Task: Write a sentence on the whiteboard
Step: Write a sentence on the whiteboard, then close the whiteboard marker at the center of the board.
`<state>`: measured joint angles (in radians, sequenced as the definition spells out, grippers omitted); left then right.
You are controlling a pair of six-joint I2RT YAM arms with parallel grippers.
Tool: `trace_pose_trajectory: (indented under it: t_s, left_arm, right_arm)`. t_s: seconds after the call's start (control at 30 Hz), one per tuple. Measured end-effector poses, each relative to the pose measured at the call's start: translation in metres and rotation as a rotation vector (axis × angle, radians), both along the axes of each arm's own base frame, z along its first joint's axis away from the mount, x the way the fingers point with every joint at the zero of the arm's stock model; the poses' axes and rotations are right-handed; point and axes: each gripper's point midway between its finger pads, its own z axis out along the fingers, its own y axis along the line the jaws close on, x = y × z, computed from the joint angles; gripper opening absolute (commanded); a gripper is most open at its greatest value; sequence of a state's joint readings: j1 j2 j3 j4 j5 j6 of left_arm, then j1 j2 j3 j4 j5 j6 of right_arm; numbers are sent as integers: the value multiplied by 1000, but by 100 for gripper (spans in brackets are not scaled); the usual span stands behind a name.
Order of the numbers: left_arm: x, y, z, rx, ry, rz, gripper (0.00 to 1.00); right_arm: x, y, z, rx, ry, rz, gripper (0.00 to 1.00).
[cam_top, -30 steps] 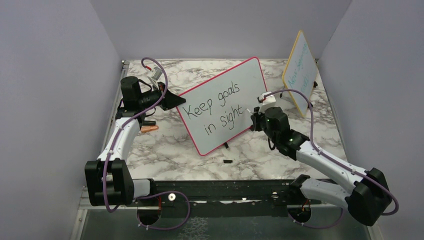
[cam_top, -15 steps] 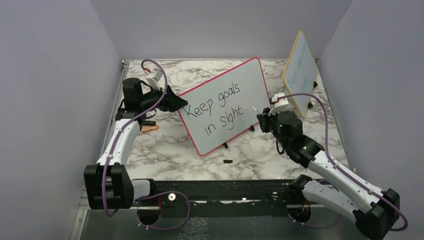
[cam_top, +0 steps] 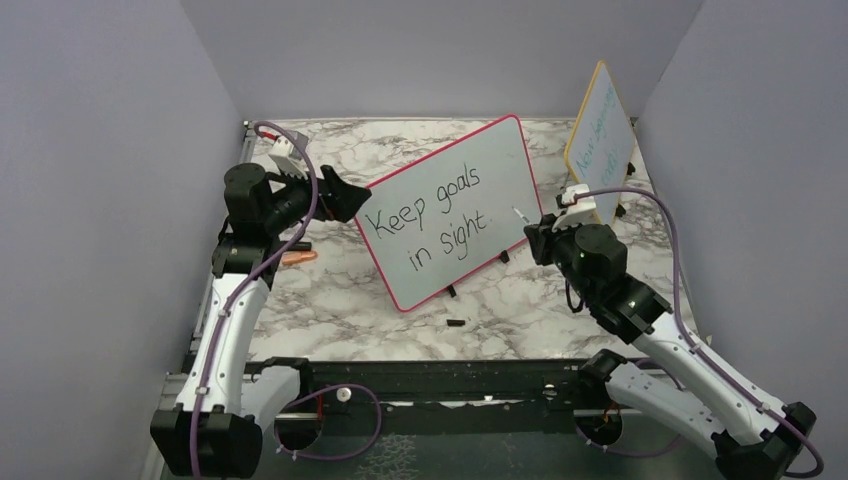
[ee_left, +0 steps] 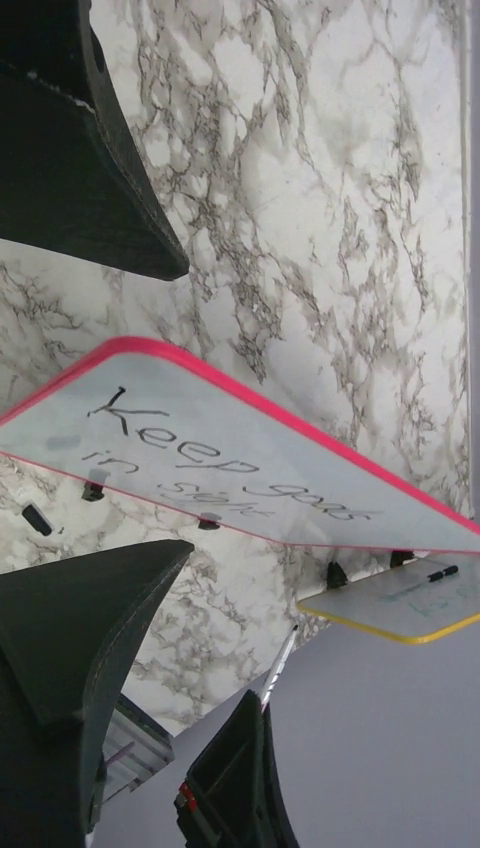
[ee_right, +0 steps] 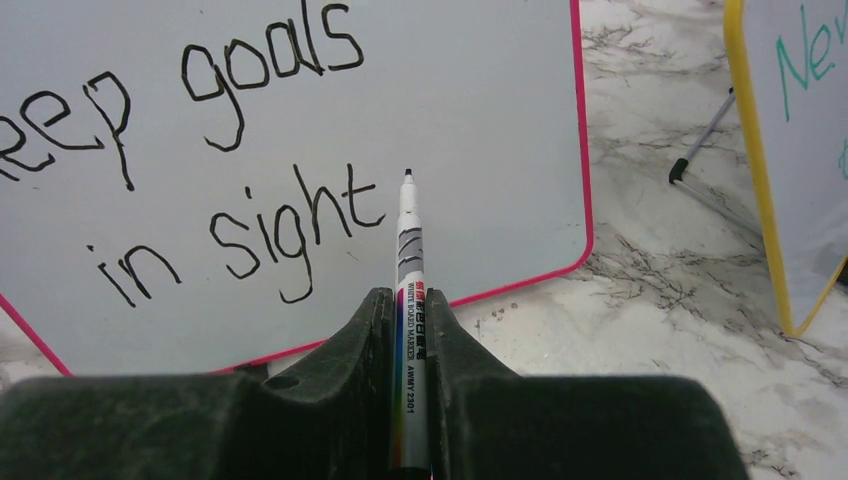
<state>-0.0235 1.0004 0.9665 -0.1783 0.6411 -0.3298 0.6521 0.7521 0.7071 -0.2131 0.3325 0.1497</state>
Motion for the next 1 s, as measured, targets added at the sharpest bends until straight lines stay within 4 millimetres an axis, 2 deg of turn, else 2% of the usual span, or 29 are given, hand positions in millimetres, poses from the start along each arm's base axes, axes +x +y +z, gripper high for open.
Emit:
trace_pose_trajectory:
  t_s: [0.2,0.37,0.53,0.67,0.8,0.83,1.0]
  left_arm:
    - [-34,-27,22,45,-62,-73,98]
    - [-66,-50,16,66,-63,-169,97]
    - [-86,-64,-17,87,9,-230,96]
    - [-104,-95,-56,142,107,-312,93]
    - [-122,-122,-82,197,153,-376,91]
    - [-128,-133,-94,224,165,-399,91]
    - [-143,-161,-132,342,200,-442,89]
  right_arm:
    - [-8,-7,11,10,-15,-5,0]
    - [-15,-15,21,24,-38,-16,0]
    - [-21,-23,29,39,-62,-32,1]
    - [-24,-27,32,47,-71,-44,1]
    - [-26,-29,33,53,-72,-47,1]
    - [-26,-29,32,52,-69,-47,0]
    - [-29,-31,32,57,-68,-48,1]
